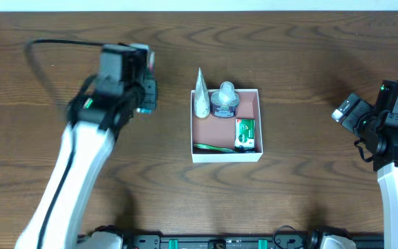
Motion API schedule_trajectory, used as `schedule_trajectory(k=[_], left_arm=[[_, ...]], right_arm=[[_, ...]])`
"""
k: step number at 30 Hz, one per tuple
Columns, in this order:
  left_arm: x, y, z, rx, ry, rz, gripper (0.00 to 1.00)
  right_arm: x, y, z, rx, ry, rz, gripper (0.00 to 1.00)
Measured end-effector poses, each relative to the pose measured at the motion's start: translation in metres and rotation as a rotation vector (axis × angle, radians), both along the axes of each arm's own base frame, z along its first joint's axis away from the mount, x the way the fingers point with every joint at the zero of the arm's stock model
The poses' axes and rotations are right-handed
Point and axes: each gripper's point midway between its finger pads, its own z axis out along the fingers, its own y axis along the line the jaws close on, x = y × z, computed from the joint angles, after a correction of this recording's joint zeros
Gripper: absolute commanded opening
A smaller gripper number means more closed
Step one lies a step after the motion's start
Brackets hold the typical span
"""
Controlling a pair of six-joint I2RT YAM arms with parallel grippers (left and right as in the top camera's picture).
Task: Pack container
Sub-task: 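Carry the toothpaste tube right and lower it into the box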
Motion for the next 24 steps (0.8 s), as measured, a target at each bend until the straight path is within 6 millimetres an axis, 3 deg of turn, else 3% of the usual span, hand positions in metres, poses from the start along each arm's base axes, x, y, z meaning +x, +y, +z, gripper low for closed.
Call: schedule_trajectory(k=[2,4,8,13,20,21,23,24], left_arm=[[-0.027,-0.026,0.036,-0.011,-0.109,-0.152,0.06],[-0.054,-0.050,0.057,-0.006,-0.184,-0.298,0.06],[-0.089,-0.089,0.065,0.039,-0.250,-0.539,0.06],[-0.098,-0.125,0.031,0.124,-0.203,-0.733,0.06],[-0.089,-0.159,-0.057,0.281,-0.034,-0.944,0.06],[-0.088,-0.161,-0.070,0.301,-0.009,-0.968,0.14],[-0.086,-0.164,-0.091,0.334,0.034,-1.009,0.55],[-0.086,-0.165,-0.098,0.341,0.050,-1.018,0.63]], right_arm=[[0.000,0.000,0.000,0.000,0.000,0.000,0.99],[0.000,0.000,0.000,0.000,0.000,0.000,0.99],[0.000,0.000,0.000,0.000,0.000,0.000,0.99],[0.000,0.000,0.000,0.000,0.000,0.000,0.99],[0.000,0.000,0.000,0.000,0.000,0.000,0.99],[0.000,0.000,0.000,0.000,0.000,0.000,0.99],[0.000,0.000,0.000,0.000,0.000,0.000,0.99],[0.000,0.000,0.000,0.000,0.000,0.000,0.99]])
